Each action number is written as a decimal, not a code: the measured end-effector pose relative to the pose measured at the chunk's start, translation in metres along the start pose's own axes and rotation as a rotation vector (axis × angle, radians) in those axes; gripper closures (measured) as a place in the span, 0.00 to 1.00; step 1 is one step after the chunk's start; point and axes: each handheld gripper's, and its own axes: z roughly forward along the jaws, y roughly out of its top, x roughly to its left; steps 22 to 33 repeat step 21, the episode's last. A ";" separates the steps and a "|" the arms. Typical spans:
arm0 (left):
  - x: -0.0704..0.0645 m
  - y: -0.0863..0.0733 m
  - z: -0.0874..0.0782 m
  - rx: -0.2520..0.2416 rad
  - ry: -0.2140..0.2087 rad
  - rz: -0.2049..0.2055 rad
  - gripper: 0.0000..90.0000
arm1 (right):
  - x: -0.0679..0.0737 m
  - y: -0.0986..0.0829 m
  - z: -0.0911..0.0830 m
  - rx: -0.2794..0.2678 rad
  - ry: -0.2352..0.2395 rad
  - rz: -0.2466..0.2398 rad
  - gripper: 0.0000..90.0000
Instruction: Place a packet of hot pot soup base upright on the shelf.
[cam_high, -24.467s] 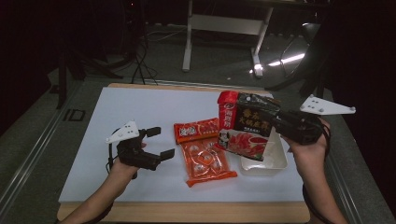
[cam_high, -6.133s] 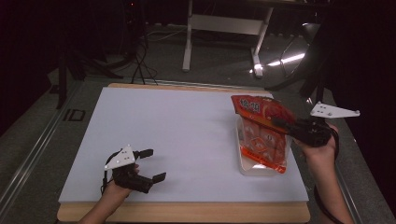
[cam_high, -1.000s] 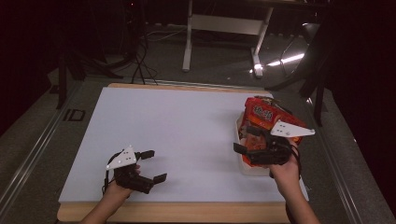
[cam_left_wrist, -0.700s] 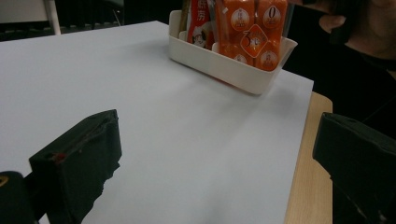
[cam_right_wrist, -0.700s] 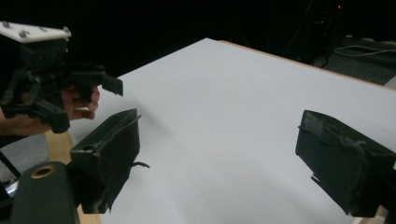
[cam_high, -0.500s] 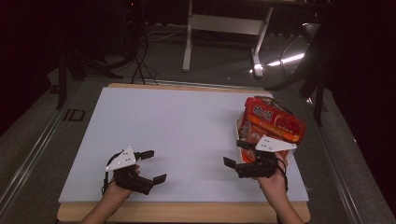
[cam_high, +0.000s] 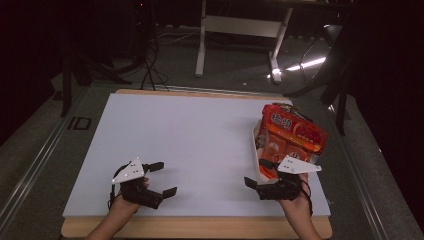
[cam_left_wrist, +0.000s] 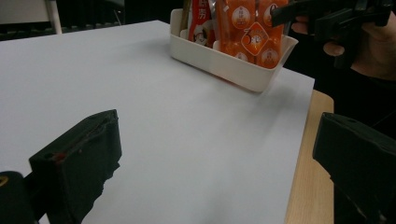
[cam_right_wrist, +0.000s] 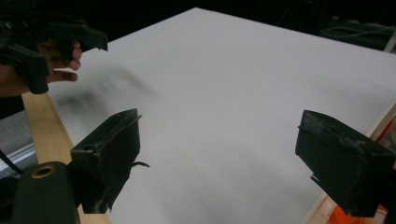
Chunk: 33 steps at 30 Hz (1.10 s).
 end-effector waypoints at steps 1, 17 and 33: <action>0.000 0.000 0.000 0.001 0.002 0.000 0.02 | 0.000 0.000 -0.001 -0.009 -0.004 -0.004 0.15; 0.000 -0.003 0.002 0.012 0.000 -0.005 0.02 | -0.004 -0.011 0.010 0.025 -0.006 -0.018 0.16; 0.001 -0.004 0.002 0.013 0.003 -0.007 0.02 | -0.005 -0.011 0.010 0.022 -0.008 -0.017 0.16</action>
